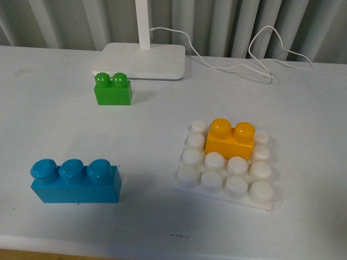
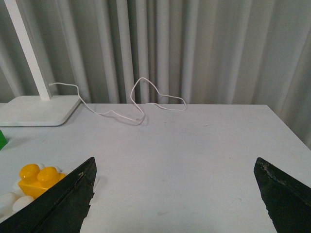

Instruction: Insert yellow block into base center

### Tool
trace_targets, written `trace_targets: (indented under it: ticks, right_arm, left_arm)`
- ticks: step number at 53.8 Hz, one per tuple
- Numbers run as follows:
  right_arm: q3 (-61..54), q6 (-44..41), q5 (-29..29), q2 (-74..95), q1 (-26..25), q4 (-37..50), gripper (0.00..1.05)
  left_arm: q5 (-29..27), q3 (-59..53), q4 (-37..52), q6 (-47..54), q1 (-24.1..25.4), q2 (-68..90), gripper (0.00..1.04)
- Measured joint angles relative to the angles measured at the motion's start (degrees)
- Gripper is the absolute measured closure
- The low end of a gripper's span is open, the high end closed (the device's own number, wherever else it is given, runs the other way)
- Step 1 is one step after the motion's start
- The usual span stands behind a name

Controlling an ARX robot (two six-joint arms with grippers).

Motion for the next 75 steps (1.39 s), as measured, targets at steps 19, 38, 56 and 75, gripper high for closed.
trace_targets:
  ticks: [19,38,56,75]
  right_arm:
    - [0.0,0.0,0.0,0.0,0.0,0.0,0.09]
    - [0.0,0.0,0.0,0.0,0.0,0.0,0.09]
    - [0.0,0.0,0.0,0.0,0.0,0.0,0.09]
    - [0.0,0.0,0.0,0.0,0.0,0.0,0.09]
  left_arm:
    - [0.0,0.0,-8.8,0.0,0.0,-8.4,1.01]
    - [0.0,0.0,-16.4,-0.2,0.0,-16.0,0.98]
    - [0.0,0.0,-16.4,-0.1,0.0,-16.0,0.20]
    - [0.0,0.0,-16.4,-0.1,0.0,-16.0,0.06]
